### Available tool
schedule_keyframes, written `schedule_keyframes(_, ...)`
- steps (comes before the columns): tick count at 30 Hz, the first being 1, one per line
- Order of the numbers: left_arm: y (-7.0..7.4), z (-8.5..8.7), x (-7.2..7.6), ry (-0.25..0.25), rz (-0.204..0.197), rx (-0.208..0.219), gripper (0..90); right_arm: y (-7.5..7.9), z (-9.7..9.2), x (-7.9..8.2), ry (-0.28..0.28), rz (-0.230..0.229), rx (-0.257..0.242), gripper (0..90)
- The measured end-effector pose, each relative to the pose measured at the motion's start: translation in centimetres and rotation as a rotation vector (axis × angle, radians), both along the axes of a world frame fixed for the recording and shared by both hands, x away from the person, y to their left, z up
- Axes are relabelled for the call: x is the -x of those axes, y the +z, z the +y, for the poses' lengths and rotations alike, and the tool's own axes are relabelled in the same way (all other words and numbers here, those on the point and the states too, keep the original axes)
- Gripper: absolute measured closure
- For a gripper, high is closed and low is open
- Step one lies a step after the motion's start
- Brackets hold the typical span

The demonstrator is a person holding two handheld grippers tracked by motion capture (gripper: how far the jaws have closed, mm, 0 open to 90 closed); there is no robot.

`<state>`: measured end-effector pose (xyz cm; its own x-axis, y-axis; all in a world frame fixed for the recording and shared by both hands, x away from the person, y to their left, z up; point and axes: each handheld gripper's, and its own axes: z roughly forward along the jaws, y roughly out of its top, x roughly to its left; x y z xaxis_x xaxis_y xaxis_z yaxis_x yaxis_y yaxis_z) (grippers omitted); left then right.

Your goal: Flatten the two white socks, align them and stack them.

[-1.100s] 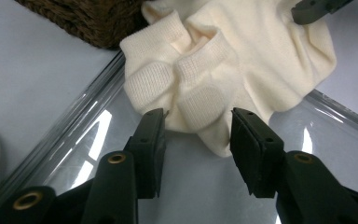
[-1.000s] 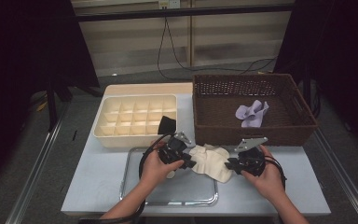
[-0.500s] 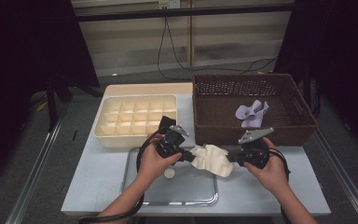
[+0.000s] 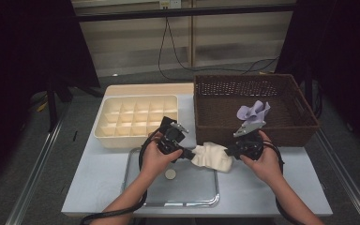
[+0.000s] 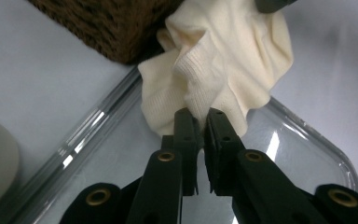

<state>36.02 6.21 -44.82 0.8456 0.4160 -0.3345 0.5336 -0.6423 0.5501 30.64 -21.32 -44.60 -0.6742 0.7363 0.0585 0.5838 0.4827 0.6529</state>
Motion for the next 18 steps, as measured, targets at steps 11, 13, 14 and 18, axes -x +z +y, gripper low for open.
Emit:
schedule_keyframes(11, -0.5, 0.0, -0.4, 0.004, 0.001, -0.012, 77.8, 1.2, 0.8, 1.1, 0.043, -0.066, -0.037, 83.6)
schedule_keyframes(13, -0.6, 0.1, -0.5, 0.009, -0.003, -0.011, 73.7, 1.2, 1.5, 1.2, 0.067, -0.075, -0.045, 86.0)
schedule_keyframes(14, -0.6, 0.2, -0.5, 0.019, 0.003, -0.013, 72.0, 1.1, 1.9, 1.2, 0.082, -0.074, -0.041, 86.3)
schedule_keyframes(18, -0.6, 0.4, -0.5, 0.030, -0.008, -0.024, 56.5, 0.1, 2.9, 0.9, 0.113, -0.058, 0.002, 87.0)
